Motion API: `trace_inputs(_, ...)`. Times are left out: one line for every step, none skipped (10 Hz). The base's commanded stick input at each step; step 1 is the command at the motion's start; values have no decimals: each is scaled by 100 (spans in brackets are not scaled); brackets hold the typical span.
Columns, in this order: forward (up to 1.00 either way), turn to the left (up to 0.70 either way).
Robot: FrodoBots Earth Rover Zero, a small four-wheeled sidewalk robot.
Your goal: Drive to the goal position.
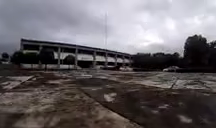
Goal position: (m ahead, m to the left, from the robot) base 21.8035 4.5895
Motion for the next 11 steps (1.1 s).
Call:
trace_inputs(70,-28)
trace_inputs(70,-9)
trace_inputs(70,-2)
trace_inputs(70,0)
trace_inputs(70,0)
trace_inputs(70,0)
trace_inputs(70,0)
trace_inputs(70,0)
trace_inputs(70,0)
trace_inputs(70,0)
trace_inputs(70,0)
